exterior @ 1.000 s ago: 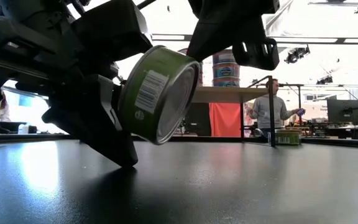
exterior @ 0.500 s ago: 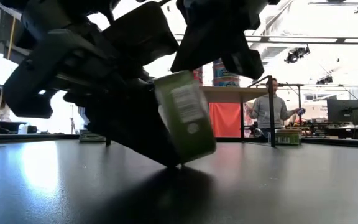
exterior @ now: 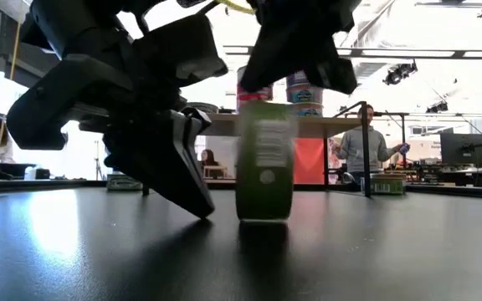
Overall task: Stack canned seafood by type on shelf
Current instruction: Stack the green tuna can on top of the green tuna can on the shelf, then stack the red tuna can on top of the red tuna can on the shelf
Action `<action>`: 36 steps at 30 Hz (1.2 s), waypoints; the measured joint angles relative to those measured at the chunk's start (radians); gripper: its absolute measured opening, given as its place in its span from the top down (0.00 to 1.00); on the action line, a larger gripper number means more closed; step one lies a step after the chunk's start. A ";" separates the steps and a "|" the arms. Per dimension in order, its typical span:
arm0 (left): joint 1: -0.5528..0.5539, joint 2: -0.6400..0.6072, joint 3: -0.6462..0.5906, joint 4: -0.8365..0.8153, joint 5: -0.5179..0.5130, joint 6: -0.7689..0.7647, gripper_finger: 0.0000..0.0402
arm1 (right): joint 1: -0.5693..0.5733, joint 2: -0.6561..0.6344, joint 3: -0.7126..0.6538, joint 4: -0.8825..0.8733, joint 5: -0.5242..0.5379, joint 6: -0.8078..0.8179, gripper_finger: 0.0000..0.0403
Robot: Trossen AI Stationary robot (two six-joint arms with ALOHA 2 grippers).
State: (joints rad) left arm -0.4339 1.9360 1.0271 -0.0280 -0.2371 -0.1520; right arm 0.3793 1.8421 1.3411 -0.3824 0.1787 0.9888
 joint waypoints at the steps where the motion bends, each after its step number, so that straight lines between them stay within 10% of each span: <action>1: 0.000 -0.004 0.000 -0.017 0.000 0.000 1.00 | 0.000 -0.015 0.000 -0.021 0.017 -0.005 1.00; 25: 0.041 -0.108 -0.001 0.034 0.011 0.047 1.00 | 0.097 -0.139 -0.069 -0.431 -0.043 0.098 1.00; 36: 0.031 -0.034 0.031 0.074 0.048 0.093 1.00 | 0.119 -0.143 -0.361 0.026 -0.174 0.313 1.00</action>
State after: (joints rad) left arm -0.4026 1.9024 1.0577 0.0461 -0.1896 -0.0586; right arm 0.4982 1.6995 0.9797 -0.3564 0.0051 1.3019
